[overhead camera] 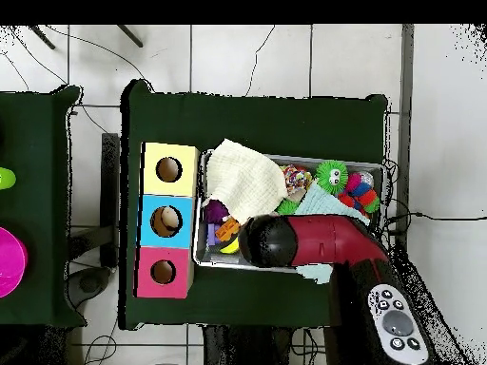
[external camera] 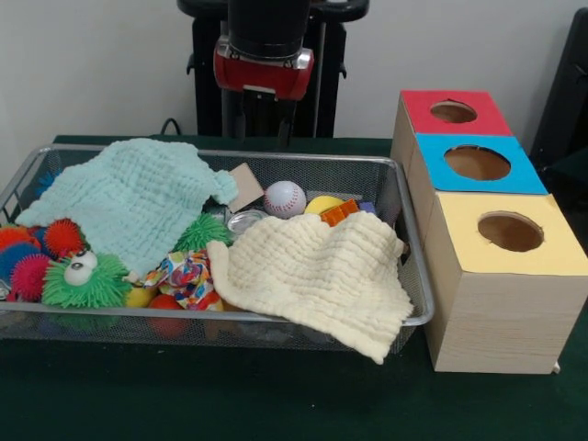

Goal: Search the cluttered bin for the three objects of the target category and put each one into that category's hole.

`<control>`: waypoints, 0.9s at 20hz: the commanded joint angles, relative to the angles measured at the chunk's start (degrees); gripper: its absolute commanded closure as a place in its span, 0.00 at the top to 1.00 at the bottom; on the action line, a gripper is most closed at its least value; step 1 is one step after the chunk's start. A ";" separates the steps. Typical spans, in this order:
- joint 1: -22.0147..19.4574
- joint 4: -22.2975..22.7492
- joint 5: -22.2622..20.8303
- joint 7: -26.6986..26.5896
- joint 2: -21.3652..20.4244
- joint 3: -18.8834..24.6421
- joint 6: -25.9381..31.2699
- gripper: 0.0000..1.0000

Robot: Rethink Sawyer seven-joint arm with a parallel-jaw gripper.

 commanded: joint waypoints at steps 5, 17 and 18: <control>-5.21 -5.64 -11.27 -13.93 4.37 3.38 0.17 1.00; -9.00 -8.44 -14.27 -20.54 1.03 6.46 8.31 1.00; -9.18 -8.56 -14.41 -20.61 1.18 6.57 8.28 1.00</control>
